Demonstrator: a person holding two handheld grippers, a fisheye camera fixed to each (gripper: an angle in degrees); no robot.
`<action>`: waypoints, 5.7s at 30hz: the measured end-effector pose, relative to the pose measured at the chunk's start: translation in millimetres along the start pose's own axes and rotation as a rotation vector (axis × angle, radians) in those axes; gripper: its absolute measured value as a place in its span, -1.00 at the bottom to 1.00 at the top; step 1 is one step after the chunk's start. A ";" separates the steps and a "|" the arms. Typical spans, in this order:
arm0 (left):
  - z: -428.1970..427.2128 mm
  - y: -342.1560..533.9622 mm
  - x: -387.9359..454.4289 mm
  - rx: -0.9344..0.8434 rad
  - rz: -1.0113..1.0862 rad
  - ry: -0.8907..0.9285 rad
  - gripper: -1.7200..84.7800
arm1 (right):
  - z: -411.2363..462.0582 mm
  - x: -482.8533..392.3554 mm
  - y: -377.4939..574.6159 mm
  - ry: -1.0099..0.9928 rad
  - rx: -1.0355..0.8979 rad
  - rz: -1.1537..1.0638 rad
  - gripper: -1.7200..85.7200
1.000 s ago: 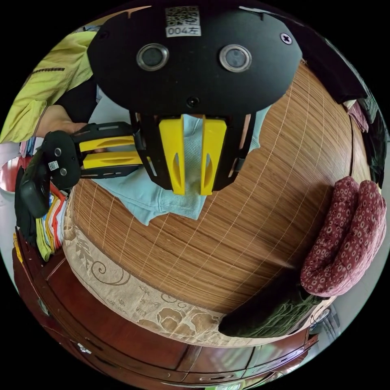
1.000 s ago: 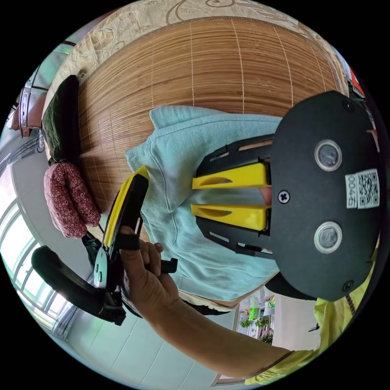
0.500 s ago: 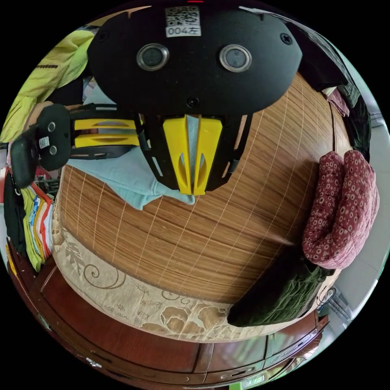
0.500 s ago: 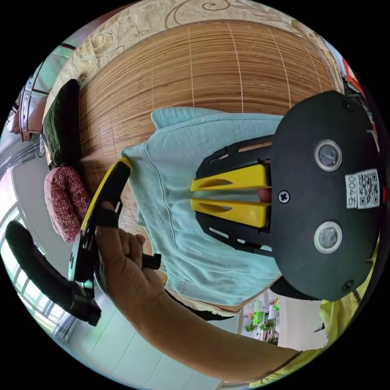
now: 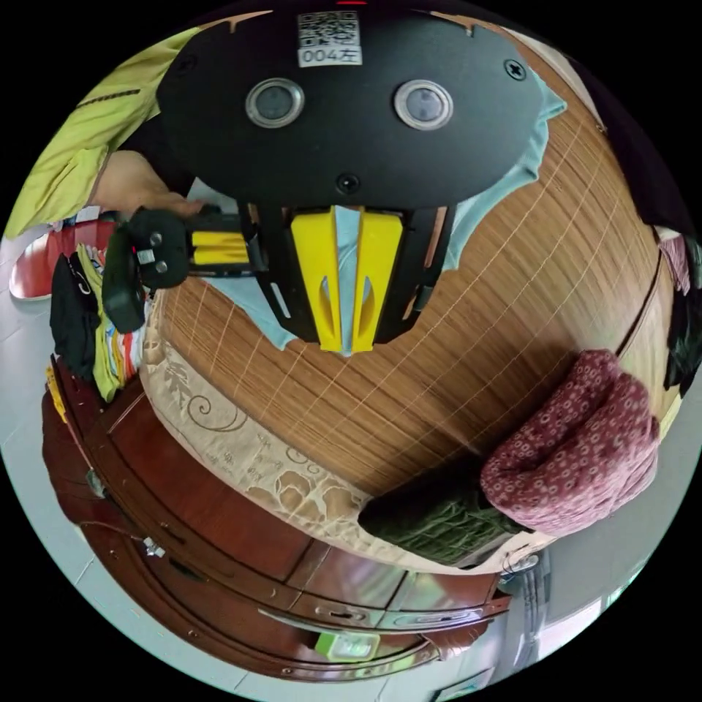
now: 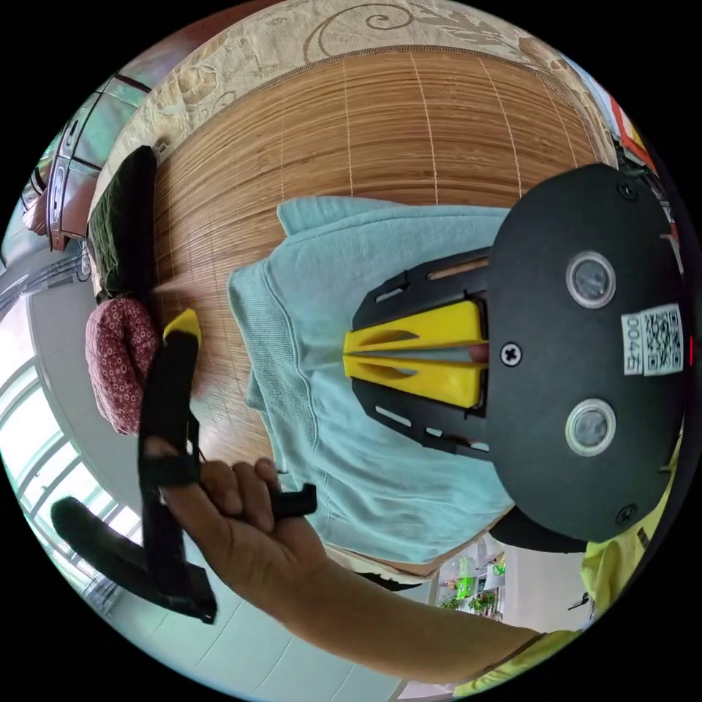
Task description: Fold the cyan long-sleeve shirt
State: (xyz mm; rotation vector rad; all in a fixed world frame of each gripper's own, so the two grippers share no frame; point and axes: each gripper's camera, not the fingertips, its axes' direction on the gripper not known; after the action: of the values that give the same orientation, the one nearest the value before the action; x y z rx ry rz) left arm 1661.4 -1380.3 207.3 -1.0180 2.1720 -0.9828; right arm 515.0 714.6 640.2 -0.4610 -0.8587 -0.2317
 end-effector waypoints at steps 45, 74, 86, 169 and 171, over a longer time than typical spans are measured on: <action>-414.9 760.0 -59.6 0.464 -0.875 -0.143 -0.84 | 7.1 -18.7 -2.4 0.021 0.101 0.026 -0.82; -456.6 671.1 40.6 0.311 -0.540 -0.317 -0.95 | 13.8 -78.1 17.9 0.122 0.068 -0.027 -0.82; -336.6 538.4 58.3 0.081 -0.426 -0.273 -0.96 | 3.2 -105.7 28.5 0.199 0.064 -0.045 -0.84; -221.9 435.6 105.8 0.003 -0.325 -0.419 -0.96 | -29.6 -103.9 -18.2 0.166 -0.001 0.000 -0.84; -222.4 435.9 104.3 0.004 -0.322 -0.425 -0.96 | -27.6 -117.6 -22.5 0.209 0.037 -0.053 -0.81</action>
State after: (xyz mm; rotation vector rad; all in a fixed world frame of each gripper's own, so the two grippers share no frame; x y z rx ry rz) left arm 1264.1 -1183.9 -25.0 -1.4574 1.6908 -0.8124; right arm 450.2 683.2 540.7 -0.3725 -0.6701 -0.3064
